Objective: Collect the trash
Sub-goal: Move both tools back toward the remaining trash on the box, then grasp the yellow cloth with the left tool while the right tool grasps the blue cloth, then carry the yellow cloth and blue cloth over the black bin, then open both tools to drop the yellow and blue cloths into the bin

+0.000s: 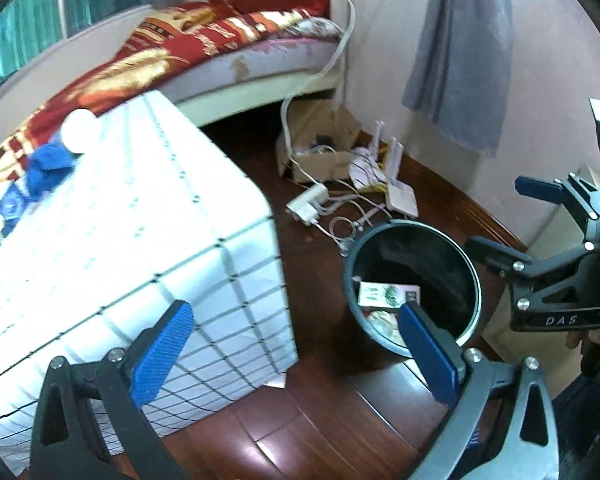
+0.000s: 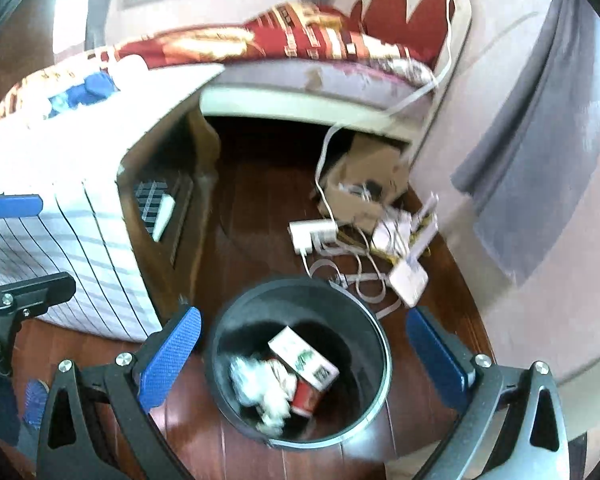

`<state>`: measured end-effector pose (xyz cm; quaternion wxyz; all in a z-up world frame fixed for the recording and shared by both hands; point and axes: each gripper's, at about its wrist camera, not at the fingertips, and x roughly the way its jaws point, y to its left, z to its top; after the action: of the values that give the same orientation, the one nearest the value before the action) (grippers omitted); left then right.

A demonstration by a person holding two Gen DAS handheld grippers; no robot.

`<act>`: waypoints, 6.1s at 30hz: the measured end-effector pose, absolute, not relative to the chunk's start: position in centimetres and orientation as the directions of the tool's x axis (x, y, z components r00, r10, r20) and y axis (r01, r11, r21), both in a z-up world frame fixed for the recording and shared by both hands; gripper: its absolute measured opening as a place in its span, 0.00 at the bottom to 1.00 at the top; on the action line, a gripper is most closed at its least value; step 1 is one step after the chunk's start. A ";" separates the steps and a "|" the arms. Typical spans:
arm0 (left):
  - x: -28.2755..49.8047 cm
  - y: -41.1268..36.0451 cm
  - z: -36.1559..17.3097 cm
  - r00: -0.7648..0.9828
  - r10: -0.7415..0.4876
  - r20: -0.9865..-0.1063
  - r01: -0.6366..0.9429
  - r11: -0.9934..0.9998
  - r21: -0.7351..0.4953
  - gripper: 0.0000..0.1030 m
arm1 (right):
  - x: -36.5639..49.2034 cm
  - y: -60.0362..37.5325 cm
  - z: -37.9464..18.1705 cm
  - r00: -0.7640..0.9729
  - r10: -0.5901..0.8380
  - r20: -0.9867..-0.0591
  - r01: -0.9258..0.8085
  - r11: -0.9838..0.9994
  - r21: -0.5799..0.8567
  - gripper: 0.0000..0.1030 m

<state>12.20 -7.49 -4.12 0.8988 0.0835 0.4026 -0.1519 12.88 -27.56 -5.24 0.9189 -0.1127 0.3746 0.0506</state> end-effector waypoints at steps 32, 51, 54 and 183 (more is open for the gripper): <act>18.8 23.3 -1.6 0.730 0.181 -0.659 -0.258 0.966 -0.020 0.85 | 28.4 2.2 3.5 0.655 0.447 -0.609 -0.554 0.832 0.015 0.98; 27.1 28.7 -3.2 0.691 0.157 -0.706 -0.260 0.965 -0.040 0.79 | 39.9 12.6 -1.5 0.509 0.450 -0.734 -0.578 0.810 0.096 0.68; 27.5 28.8 -3.3 0.695 0.126 -0.708 -0.240 0.969 -0.063 0.74 | 40.7 13.0 -2.3 0.482 0.460 -0.746 -0.575 0.808 0.127 0.58; 16.5 -19.1 -15.2 0.303 -0.342 -0.889 0.522 0.840 -0.146 0.97 | 15.1 -37.9 -18.0 0.338 -0.058 -0.940 -0.064 0.994 -0.084 0.79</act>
<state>16.47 -19.11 -15.25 0.8026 0.0857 0.5253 -0.2694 15.12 -37.90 -18.02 0.8161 -0.0530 0.5755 0.0018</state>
